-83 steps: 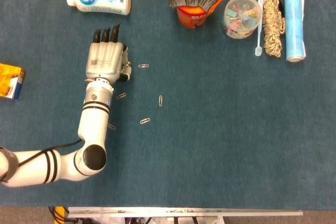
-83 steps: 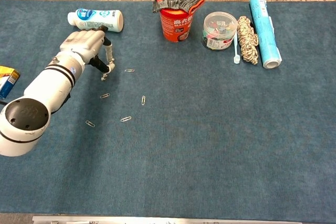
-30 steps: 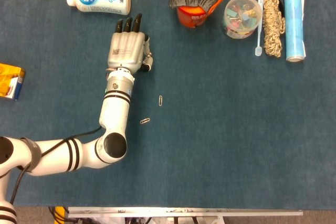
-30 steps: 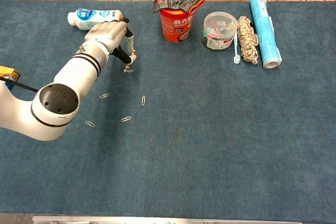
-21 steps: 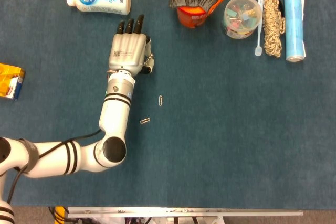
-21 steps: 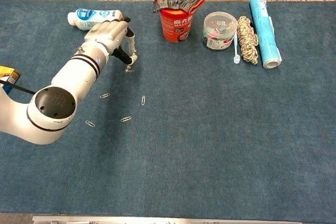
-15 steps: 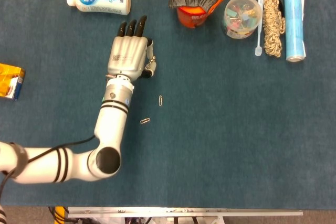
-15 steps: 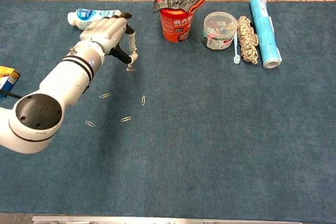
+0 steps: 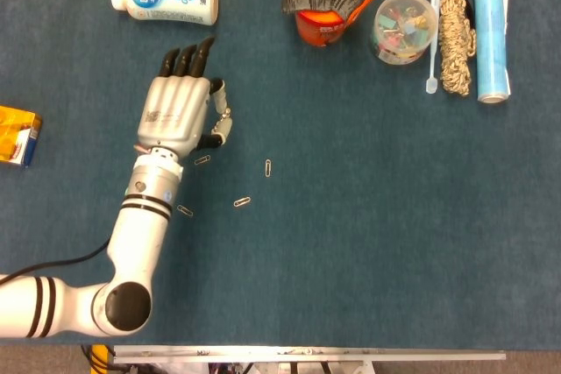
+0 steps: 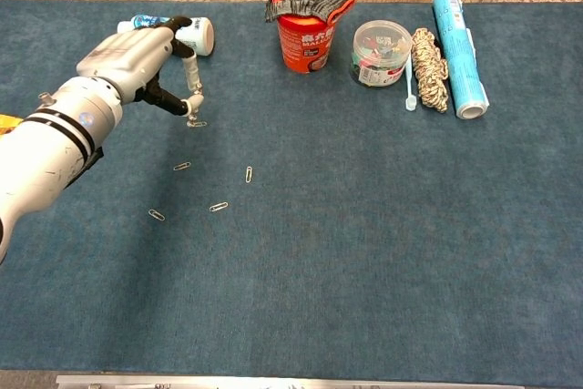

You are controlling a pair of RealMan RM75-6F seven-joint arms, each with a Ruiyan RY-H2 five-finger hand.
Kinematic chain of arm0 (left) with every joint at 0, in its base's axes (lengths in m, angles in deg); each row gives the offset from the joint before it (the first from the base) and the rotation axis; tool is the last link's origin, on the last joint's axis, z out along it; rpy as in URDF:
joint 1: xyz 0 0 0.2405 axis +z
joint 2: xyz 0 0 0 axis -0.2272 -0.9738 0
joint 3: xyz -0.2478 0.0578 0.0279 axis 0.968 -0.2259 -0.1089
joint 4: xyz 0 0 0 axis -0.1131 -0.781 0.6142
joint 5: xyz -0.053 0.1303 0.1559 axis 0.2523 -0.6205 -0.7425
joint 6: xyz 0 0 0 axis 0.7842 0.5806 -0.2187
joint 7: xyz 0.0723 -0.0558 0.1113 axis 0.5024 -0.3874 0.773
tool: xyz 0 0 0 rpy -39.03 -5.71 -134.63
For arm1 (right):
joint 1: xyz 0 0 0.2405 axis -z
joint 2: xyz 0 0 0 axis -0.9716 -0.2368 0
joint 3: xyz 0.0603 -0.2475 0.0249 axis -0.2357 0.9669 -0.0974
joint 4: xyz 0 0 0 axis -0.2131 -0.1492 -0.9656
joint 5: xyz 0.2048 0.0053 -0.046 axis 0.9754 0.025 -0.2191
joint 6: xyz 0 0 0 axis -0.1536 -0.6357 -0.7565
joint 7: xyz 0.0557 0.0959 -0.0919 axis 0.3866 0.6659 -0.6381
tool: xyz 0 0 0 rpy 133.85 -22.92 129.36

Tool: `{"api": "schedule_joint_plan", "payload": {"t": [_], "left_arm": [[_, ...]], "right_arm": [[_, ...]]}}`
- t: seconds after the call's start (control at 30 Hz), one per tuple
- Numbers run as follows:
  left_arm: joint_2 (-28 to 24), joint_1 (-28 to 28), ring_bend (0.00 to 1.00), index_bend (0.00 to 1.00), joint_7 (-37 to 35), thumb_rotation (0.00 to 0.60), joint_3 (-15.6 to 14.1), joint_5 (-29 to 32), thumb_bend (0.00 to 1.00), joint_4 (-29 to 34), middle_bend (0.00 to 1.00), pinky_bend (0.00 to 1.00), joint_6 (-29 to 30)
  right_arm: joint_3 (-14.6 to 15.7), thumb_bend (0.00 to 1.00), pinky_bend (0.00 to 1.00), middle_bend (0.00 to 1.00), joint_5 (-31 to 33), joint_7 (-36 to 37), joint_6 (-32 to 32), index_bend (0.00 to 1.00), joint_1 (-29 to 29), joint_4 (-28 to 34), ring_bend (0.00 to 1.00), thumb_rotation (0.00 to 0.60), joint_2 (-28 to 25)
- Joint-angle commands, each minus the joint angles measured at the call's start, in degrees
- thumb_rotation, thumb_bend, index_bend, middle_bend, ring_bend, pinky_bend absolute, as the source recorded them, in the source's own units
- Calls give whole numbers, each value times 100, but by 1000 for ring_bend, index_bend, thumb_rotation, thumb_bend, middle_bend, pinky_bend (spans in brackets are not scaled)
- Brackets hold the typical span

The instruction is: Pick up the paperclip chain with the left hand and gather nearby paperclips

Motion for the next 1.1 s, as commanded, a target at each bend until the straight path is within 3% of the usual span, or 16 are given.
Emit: {"api": "schedule_joint_plan", "payload": {"t": [0.03,1.1], "left_arm": [[-54,124,0,544,-205,600,-72,-91,380,51,0,0,-16],[317,501,0,547,-528,600,-436,-185,379,-543,0,0,-394]], "right_arm": [[2,0,551,226,6,-6,6,238,-1,1,241,600,3],[-13,0,551,226,83,-4,56,238,-19,-25,241,600,8]]}}
